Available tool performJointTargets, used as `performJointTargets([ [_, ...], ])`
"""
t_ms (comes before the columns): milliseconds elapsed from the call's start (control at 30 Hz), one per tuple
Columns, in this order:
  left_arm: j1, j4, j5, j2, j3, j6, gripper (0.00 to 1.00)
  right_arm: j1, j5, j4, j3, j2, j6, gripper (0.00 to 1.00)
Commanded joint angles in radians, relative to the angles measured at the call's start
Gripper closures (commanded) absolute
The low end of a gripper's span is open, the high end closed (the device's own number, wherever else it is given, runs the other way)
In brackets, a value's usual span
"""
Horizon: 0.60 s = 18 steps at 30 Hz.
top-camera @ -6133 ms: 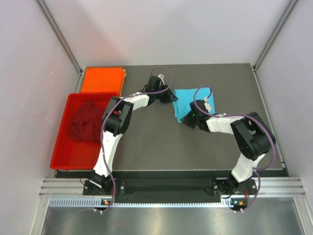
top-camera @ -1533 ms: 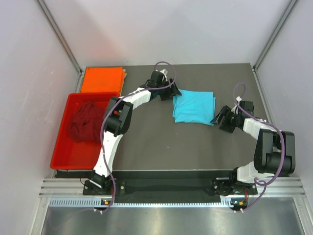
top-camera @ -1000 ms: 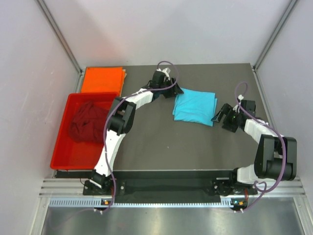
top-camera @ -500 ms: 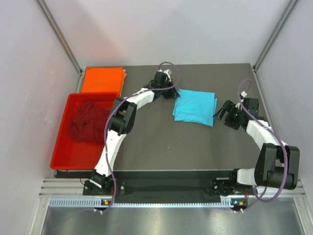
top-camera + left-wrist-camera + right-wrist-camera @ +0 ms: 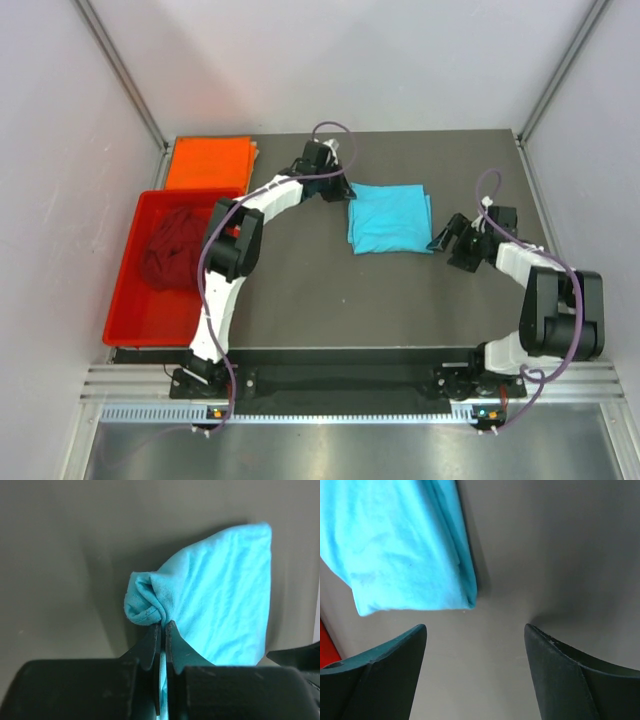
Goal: Fold and stack the t-shirts
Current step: Fold the tshirt
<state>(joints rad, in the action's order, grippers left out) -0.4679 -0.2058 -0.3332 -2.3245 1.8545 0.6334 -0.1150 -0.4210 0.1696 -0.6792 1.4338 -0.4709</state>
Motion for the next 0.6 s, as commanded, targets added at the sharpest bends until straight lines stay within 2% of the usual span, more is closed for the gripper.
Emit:
performJointTargets([
  [0,0.024,0.052,-0.023,0.062,-0.064,0.020,1.00,0.011,-0.044,-0.138,0.006,0.059,-0.024,0.22],
  [133,0.043,0.075,-0.050,0.044,-0.075,0.032,1.00,0.014,-0.136,-0.243,0.010,0.177,-0.051,0.26],
  [267,0.067,0.091,-0.072,0.011,-0.058,0.038,1.00,0.015,-0.151,-0.297,0.006,0.250,-0.058,0.29],
  [367,0.081,0.111,-0.090,-0.013,-0.054,0.063,1.00,0.014,-0.176,-0.309,0.003,0.280,-0.067,0.48],
  [400,0.087,0.114,-0.095,-0.022,-0.052,0.066,1.00,0.014,-0.165,-0.312,0.007,0.264,-0.072,0.69],
  [467,0.095,0.118,-0.098,-0.035,-0.048,0.077,1.00,0.014,-0.134,-0.291,0.010,0.251,-0.071,0.85],
  [500,0.098,0.121,-0.107,-0.048,-0.041,0.084,1.00,0.014,-0.130,-0.280,0.007,0.251,-0.068,1.00],
  [567,0.107,0.126,-0.118,-0.062,-0.034,0.095,1.00,0.014,-0.134,-0.265,-0.003,0.255,-0.064,1.00],
])
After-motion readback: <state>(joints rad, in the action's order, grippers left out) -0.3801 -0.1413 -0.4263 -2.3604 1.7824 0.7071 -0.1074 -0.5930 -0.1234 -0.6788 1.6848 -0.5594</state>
